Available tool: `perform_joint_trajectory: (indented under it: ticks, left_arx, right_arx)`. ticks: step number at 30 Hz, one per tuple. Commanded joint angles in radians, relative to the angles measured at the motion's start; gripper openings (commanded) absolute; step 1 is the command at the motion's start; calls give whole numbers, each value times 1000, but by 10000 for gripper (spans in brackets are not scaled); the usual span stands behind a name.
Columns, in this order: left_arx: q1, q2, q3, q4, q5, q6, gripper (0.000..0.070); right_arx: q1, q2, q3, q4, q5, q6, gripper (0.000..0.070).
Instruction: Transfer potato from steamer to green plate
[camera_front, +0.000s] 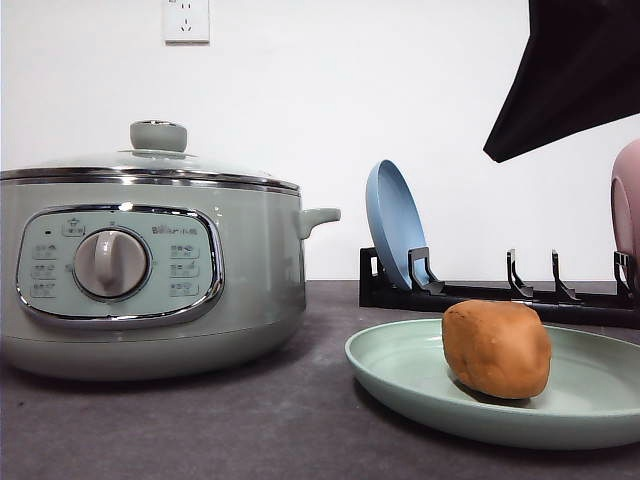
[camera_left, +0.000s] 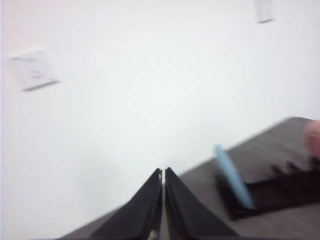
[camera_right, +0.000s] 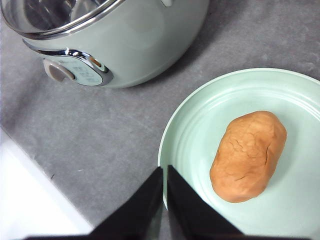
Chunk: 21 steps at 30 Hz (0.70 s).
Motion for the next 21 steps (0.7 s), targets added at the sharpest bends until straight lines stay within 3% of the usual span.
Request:
perform_joint_trajectory:
  ticks: [1, 4, 9, 13, 21]
  left_arx:
    - [22, -51, -91, 83, -16, 14, 0]
    - [54, -150, -266, 199, -54, 4, 0]
    - [87, -298, -524, 341, -187, -85, 0]
    - [98, -397, -682, 359, -238, -115, 0]
    - [104, -558, -937, 358, -245, -118, 0]
  right_arx:
    - [5, 6, 16, 6, 0, -12, 0]
    - [5, 6, 16, 6, 0, -12, 0]
    - [5, 6, 16, 6, 0, -12, 0]
    - [5, 6, 16, 6, 0, -12, 0]
    - [5, 6, 16, 6, 0, -12, 0]
